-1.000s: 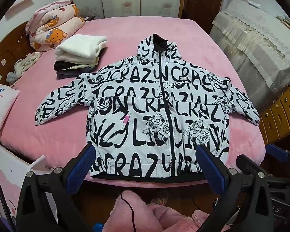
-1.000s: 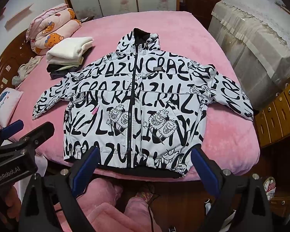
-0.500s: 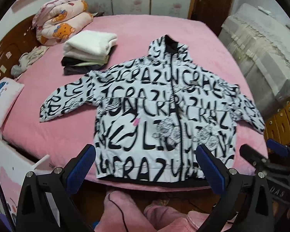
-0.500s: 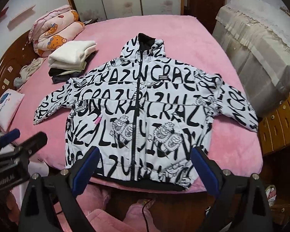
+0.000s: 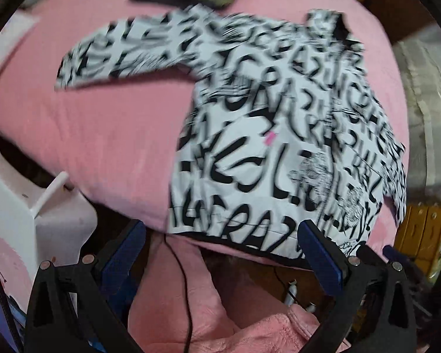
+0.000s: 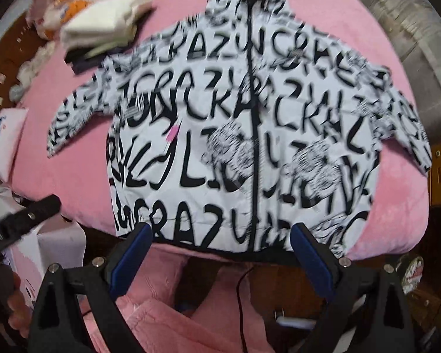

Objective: Fold large clothes
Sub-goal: 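Grasp the jacket sleeve cuff with the left gripper and lift it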

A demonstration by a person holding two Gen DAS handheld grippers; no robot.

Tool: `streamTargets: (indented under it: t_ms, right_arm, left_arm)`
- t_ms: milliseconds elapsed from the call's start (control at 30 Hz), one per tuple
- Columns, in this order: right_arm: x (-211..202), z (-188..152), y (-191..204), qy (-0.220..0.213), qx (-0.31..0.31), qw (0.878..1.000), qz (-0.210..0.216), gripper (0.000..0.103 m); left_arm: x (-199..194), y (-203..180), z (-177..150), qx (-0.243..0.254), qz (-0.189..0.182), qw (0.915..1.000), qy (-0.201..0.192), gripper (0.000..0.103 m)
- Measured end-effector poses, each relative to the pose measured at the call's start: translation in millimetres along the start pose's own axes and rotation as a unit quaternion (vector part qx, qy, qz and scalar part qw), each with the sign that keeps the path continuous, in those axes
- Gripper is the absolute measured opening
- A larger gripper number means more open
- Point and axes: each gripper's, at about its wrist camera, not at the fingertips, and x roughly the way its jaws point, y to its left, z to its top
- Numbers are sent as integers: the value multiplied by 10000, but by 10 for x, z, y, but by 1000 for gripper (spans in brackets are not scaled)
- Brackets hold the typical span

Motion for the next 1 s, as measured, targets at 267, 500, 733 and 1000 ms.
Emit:
streamTargets:
  t_ms: [267, 500, 733, 1000]
  right_arm:
    - [515, 462, 1039, 689, -371, 9959, -450, 91]
    - [752, 812, 1953, 541, -915, 9923, -641, 91]
    - [1158, 919, 2588, 752, -834, 9925, -481, 91]
    - [1562, 816, 2905, 1249, -1080, 9858, -302, 89]
  left_arm:
    - [367, 1177, 880, -1155, -252, 9921, 413, 102]
    - [926, 2192, 1549, -1891, -211, 9801, 571, 100]
    - [1331, 3132, 1947, -2859, -659, 9557, -230, 86]
    - [1574, 3700, 2174, -3717, -920, 9169, -1124, 81]
